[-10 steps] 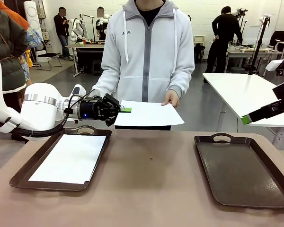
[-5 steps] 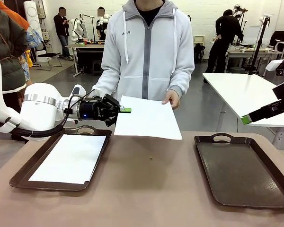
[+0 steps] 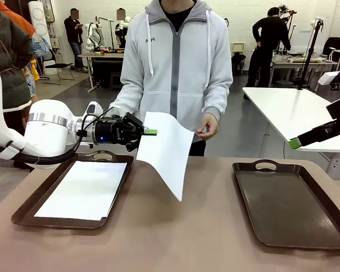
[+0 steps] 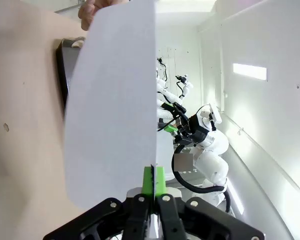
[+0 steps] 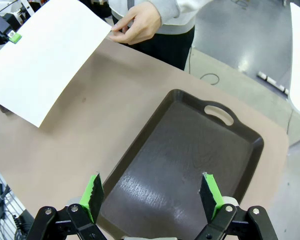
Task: Sort the A4 documents.
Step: Receive the A4 Paper.
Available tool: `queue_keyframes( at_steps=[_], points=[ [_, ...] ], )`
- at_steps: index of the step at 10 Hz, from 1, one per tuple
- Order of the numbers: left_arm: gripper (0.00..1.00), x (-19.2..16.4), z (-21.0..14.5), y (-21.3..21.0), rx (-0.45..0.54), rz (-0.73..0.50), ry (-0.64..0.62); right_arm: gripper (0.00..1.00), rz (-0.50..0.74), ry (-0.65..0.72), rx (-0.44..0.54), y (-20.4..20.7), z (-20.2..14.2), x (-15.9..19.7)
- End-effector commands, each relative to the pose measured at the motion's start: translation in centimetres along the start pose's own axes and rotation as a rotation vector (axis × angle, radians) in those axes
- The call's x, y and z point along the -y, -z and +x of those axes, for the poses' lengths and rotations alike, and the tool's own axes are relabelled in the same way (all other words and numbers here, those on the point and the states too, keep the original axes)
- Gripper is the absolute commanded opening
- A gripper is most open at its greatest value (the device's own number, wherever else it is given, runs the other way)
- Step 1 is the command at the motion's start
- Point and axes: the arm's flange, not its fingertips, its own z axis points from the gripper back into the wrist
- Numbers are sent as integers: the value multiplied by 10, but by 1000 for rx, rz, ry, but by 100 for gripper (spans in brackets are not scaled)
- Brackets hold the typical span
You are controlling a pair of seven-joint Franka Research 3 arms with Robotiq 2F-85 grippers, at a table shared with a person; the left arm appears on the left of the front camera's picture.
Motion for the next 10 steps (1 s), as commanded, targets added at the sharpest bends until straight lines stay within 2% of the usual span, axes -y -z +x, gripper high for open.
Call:
queue_keyframes(
  at_steps=[1, 10],
  points=[
    [0, 1, 0, 0, 0, -1, 1, 100, 6, 1, 0, 1, 0, 0],
    [0, 1, 0, 0, 0, -1, 1, 100, 6, 1, 0, 1, 0, 0]
  ],
)
